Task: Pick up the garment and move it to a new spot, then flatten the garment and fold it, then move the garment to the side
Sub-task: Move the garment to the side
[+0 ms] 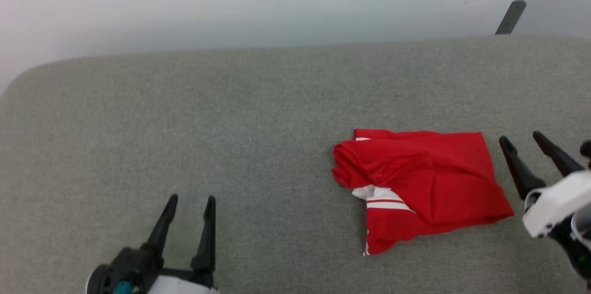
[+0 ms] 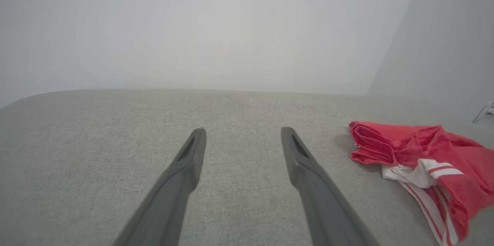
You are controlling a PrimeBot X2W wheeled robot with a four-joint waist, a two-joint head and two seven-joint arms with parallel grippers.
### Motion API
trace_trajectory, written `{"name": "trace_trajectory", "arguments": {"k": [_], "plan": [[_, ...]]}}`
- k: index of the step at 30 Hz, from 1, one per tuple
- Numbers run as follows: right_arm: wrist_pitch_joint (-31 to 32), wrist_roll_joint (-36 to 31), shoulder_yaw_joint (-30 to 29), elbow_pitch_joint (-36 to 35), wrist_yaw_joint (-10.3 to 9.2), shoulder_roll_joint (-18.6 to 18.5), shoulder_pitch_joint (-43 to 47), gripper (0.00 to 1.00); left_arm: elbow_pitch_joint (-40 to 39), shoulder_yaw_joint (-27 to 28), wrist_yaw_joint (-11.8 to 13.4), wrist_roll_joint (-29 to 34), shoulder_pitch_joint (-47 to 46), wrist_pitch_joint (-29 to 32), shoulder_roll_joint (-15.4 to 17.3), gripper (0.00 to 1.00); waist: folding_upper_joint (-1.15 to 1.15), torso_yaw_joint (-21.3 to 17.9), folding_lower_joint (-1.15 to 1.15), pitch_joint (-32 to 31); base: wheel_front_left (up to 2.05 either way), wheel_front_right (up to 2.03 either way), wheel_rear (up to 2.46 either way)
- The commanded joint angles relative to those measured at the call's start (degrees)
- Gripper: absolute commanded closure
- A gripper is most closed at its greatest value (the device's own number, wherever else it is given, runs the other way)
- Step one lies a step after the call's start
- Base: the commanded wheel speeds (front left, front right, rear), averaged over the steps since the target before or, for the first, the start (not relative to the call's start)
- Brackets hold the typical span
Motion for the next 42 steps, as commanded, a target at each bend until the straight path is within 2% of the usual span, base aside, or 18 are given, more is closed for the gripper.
{"name": "trace_trajectory", "arguments": {"k": [1, 11, 16, 20, 21, 22, 23, 32, 42], "plan": [[2.3, 1.0, 0.6, 1.3, -0.03, -0.4, -2.1, 0.00, 0.1, -0.3, -0.1, 0.4, -1.4, 0.0, -0.1, 0.00, 0.00, 1.0, 0.00, 2.4, 0.00, 0.00, 0.00], [25.6, 5.4, 4.9, 11.6, -0.04, -4.5, -11.3, 0.00, 1.2, -2.5, -0.1, 1.1, -8.3, 0.0, -0.9, 0.00, 0.00, 3.5, 0.00, 9.2, 0.00, 0.00, 0.00], [32.6, 7.3, 6.5, 13.5, -0.04, -4.1, -12.7, 0.00, 1.4, -3.4, -0.1, 1.0, -11.3, 0.0, -1.2, 0.00, 0.00, 4.4, 0.00, 11.9, 0.00, 0.00, 0.00], [34.4, 8.4, 8.3, 13.6, -0.03, -3.6, -12.8, 0.00, 1.6, -4.3, -0.1, 1.4, -13.4, 0.0, -1.3, 0.00, 0.00, 4.9, 0.00, 13.5, 0.00, 0.00, 0.00], [34.4, 8.5, 8.7, 13.5, -0.03, -3.5, -12.9, 0.25, 1.5, -4.4, -0.1, 1.9, -13.9, 0.0, -1.3, 0.00, 0.00, 4.9, 0.00, 13.7, 0.00, 0.00, 0.00], [34.0, 8.6, 9.1, 13.2, -0.03, -3.5, -13.0, 0.59, 1.6, -4.5, -0.1, 2.0, -14.2, 0.0, -1.3, 0.00, 0.00, 4.8, 0.00, 13.9, 0.00, 0.00, 0.00], [33.2, 8.9, 9.0, 13.0, -0.02, -3.6, -13.1, 1.00, 1.8, -4.4, -0.1, 2.2, -14.5, 0.0, -1.3, 0.00, 0.00, 4.7, 0.00, 14.0, 0.00, 0.00, 0.00], [27.8, 9.6, 6.4, 13.3, -0.08, -4.0, -14.2, 1.00, 1.5, -3.5, -0.1, 0.6, -15.5, 0.0, -1.1, 0.00, 0.00, 1.0, 0.00, 13.7, 0.00, 0.00, 0.00], [20.9, 11.8, 1.0, 15.1, -0.07, -4.9, -14.4, 1.00, 1.4, -5.2, -0.1, 1.9, -17.9, 0.0, 2.2, 0.00, 0.00, -6.1, 0.00, 14.5, 0.00, 0.00, 0.00]]}}
